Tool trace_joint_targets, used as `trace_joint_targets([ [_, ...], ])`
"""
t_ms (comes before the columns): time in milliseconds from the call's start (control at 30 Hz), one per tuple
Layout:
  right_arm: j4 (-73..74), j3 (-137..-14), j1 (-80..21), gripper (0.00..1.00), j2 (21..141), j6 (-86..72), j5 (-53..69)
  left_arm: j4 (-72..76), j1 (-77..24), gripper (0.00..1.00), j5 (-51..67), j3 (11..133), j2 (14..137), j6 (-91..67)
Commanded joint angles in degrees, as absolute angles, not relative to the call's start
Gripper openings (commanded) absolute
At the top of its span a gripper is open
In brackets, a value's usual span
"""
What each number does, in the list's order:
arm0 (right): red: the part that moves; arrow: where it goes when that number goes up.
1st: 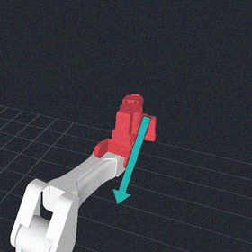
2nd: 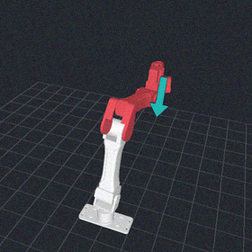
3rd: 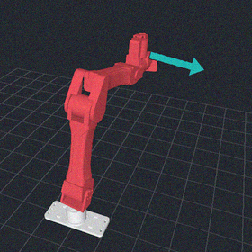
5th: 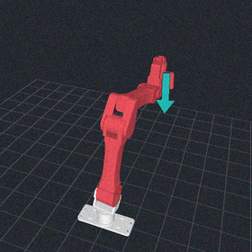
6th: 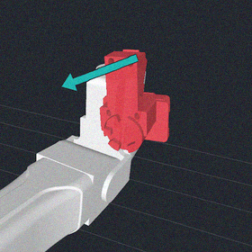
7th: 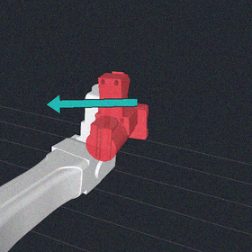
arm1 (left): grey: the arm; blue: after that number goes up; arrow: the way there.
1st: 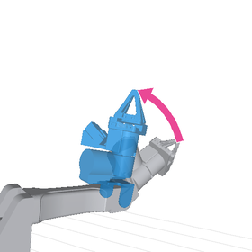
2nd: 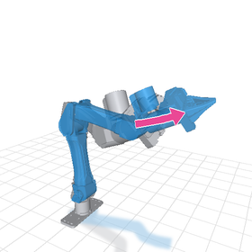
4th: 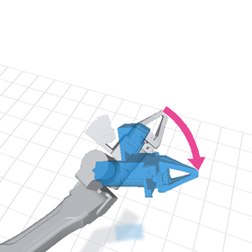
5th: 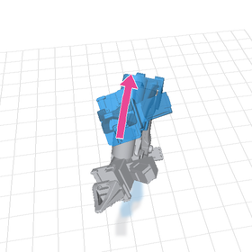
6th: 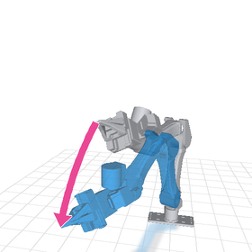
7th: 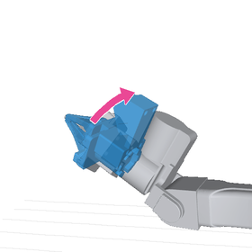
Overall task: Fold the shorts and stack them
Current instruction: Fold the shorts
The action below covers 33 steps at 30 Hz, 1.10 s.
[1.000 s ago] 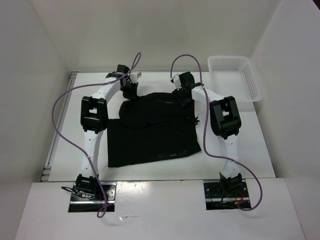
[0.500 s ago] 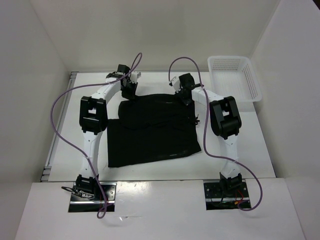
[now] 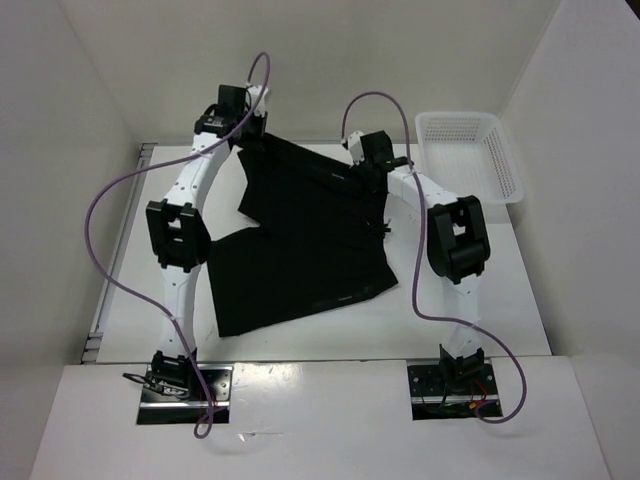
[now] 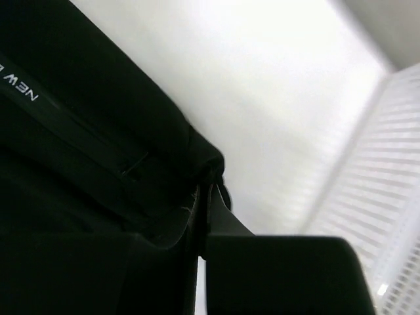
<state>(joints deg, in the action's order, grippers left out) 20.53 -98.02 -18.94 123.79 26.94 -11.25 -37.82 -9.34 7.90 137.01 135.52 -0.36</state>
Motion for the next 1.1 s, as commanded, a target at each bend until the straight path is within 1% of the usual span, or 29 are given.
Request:
trace_joint_targets([
  [0,19.5,-99.86,-18.46,0.0,113.04,26.27,-15.03,-39.98,-6.86,0.0,3.87,138.37,126.31,0.0],
  [100,20.48,-94.69,-18.98,0.0,107.68,28.73,-13.36,-39.47,-6.86,0.0,3.87,127.57,119.37,0.0],
  [133,21.7,-93.27,-20.55,0.0,106.54,30.31,-12.66,-37.64,-6.86,0.0,3.87,118.65,115.44,0.0],
  [233,24.68,-87.03,-23.89,0.0,102.4,34.53,-10.64,-37.09,-7.38,0.0,3.0,108.05,109.8,0.0],
  [267,24.7,-85.1,-26.78,0.0,101.44,37.24,-10.63,-37.09,-7.38,0.0,2.99,102.36,108.56,0.0],
  [300,24.7,-81.25,-28.11,0.0,99.6,38.14,-11.16,-37.61,-7.99,0.0,2.47,99.52,106.02,0.0],
  [367,25.22,-76.58,-30.75,0.0,98.09,38.76,-11.16,-38.49,-8.0,0.0,2.46,94.68,103.37,0.0],
  [400,25.22,-75.42,-30.76,0.0,96.69,38.76,-11.16,-39.19,-8.52,0.0,2.46,90.39,101.01,0.0],
  [433,25.92,-74.28,-30.76,0.0,96.16,38.76,-10.47,-41.2,-8.53,0.03,3.33,88.44,100.03,0.0],
  [467,25.93,-71.66,-30.76,0.0,95.63,39.54,-10.46,-42.61,-9.13,0.06,3.34,86.68,99.06,0.0],
  [500,25.93,-70.24,-30.76,0.0,94.49,40.07,-10.46,-46.37,-9.14,0.12,4.73,83.44,97.66,0.0],
  [533,25.93,-68.75,-30.76,0.0,93.96,40.77,-10.46,-48.49,-10.53,0.38,7.1,82.02,97.12,0.0],
  [567,25.93,-66.12,-31.37,0.0,93.96,41.39,-10.46,-49.91,-10.55,0.5,7.9,80.61,96.16,0.0],
  [667,25.93,-63.81,-32.07,0.0,92.73,41.4,-9.93,-51.24,-11.07,0.63,9.58,77.52,94.75,0.0],
  [733,25.93,-63.11,-32.69,0.0,92.72,41.4,-9.93,-51.24,-9.41,0.63,10.36,76.9,94.75,0.0],
  [833,26.46,-62.49,-32.7,0.0,92.2,42.01,-9.93,-49.83,-3.63,0.64,10.99,77.52,94.75,0.0],
  [867,26.46,-62.49,-32.7,0.0,92.2,42.01,-9.93,-48.96,-2.47,0.62,11.6,77.0,94.75,0.0],
  [933,26.46,-61.97,-32.7,0.0,92.2,42.01,-9.41,-47.47,-0.8,0.6,12.3,75.06,96.41,0.0],
  [1067,26.46,-61.96,-33.22,0.0,92.72,42.01,-9.4,-45.36,2.63,0.59,17.66,75.67,103.95,0.0],
])
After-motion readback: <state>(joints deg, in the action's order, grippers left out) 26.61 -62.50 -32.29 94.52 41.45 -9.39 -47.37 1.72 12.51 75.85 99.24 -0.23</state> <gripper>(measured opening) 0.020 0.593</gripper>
